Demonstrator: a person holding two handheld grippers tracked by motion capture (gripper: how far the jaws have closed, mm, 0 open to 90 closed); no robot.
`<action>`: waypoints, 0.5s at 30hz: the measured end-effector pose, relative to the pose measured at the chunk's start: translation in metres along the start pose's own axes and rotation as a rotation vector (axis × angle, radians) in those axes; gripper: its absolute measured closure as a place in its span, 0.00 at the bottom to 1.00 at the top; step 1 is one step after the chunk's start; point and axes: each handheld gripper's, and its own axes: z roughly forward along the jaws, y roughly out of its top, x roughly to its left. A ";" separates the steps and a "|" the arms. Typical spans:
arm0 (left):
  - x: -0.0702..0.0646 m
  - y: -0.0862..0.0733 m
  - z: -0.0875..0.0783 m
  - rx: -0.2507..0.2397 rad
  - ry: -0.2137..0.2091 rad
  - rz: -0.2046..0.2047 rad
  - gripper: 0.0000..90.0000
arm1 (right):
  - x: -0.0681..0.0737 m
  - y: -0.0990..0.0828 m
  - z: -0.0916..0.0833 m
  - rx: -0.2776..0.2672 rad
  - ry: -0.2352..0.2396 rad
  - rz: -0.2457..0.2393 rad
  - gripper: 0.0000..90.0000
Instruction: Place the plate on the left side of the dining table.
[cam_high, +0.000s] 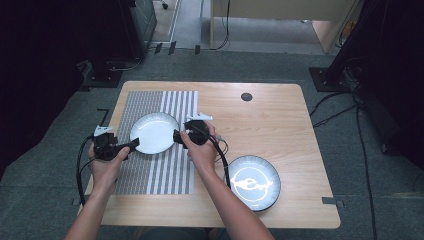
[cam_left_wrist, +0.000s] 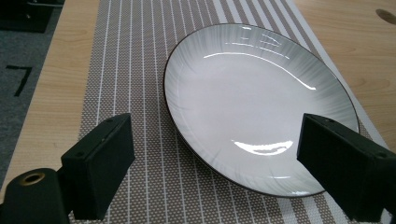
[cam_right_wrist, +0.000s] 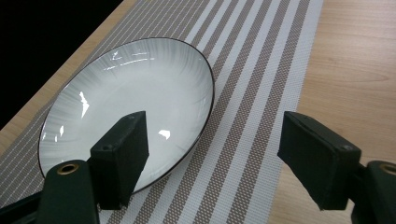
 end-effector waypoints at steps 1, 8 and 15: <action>-0.001 -0.001 -0.001 -0.001 0.000 0.005 0.12 | -0.001 0.000 -0.003 -0.003 0.000 -0.002 0.27; -0.004 -0.017 -0.008 0.001 0.007 0.032 0.12 | -0.011 -0.003 -0.020 -0.016 -0.001 -0.023 0.28; -0.007 -0.031 -0.017 -0.010 0.033 0.062 0.12 | -0.021 -0.008 -0.033 -0.018 0.003 -0.028 0.27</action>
